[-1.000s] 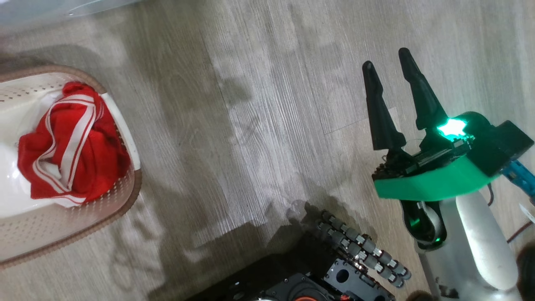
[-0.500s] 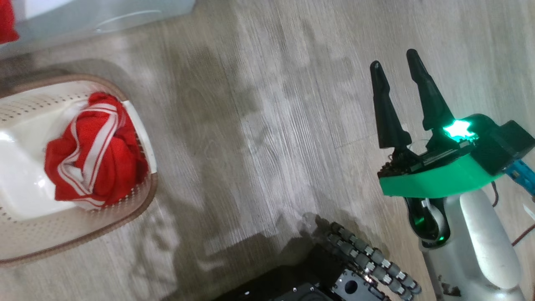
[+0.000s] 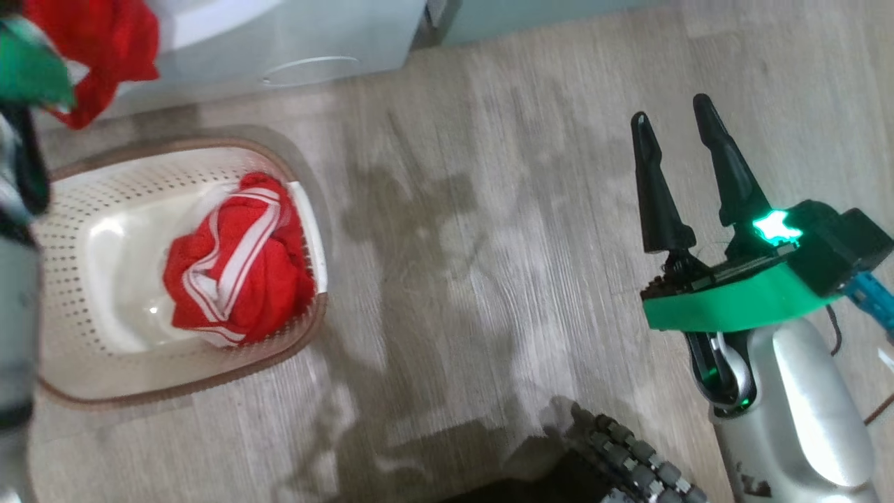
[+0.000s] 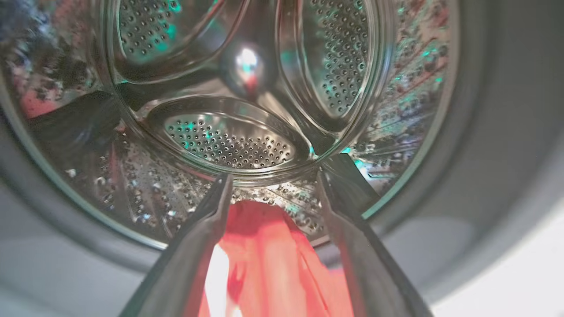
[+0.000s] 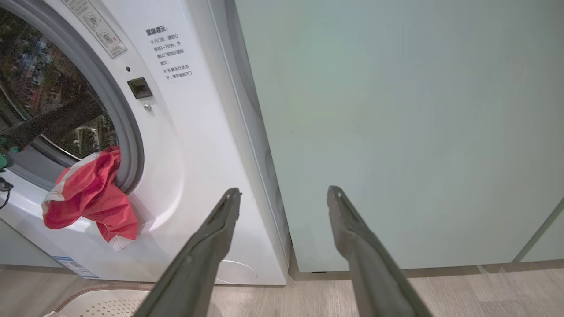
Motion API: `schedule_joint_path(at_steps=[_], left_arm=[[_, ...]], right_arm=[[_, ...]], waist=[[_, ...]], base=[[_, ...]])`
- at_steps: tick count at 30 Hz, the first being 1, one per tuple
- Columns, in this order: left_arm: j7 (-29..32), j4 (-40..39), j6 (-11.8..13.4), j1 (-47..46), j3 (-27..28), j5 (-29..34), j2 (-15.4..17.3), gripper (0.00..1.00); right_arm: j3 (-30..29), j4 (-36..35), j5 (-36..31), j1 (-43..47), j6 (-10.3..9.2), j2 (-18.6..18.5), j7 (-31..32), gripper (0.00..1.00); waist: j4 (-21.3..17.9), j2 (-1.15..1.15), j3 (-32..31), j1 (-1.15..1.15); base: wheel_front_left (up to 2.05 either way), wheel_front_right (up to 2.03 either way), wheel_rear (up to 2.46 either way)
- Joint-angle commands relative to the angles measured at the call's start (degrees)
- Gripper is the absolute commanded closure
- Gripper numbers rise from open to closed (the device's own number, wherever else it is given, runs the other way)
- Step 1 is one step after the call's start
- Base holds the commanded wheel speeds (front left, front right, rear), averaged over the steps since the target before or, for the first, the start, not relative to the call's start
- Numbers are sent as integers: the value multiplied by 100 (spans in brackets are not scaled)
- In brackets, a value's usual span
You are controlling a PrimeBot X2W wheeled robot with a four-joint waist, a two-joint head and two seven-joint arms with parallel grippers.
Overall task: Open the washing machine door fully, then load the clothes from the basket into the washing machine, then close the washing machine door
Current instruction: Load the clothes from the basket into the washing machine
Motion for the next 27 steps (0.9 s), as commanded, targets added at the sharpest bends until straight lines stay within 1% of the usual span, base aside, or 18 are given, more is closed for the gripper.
schedule_joint_path(at_steps=[1,4,7,12,13,15,20,27], left_arm=[[-26,-505,143,285,219,125,180,0],[-26,-1022,288,856,227,209,107,0],[-26,-1349,448,1367,248,252,31,0],[-27,-1708,579,1981,260,258,-162,0],[-27,-1708,579,1981,260,258,-162,0],[-27,-1823,627,2168,308,254,-264,0],[-27,-2011,660,2600,455,316,-529,0],[-27,-1989,523,3169,472,463,-822,0]], right_arm=[[56,-117,-76,168,0,1,-36,0],[-2,-59,-130,184,0,1,-36,0],[-52,10,-192,204,0,1,-36,0],[-128,131,-290,231,0,1,-36,0],[-128,131,-290,231,0,1,-36,0],[-151,178,-316,232,0,1,-34,0],[-193,306,-357,254,0,1,-4,0],[-225,469,-398,353,0,1,62,0]], waist=[[169,0,-185,0],[288,0,-311,0],[398,0,-441,0],[566,0,-626,0],[566,0,-626,0],[615,0,-688,0],[712,0,-891,0],[804,0,-1255,0]], base=[[0,0,0],[0,0,0],[0,0,0],[0,0,0],[0,0,0],[0,0,0],[0,0,0],[0,0,0]])
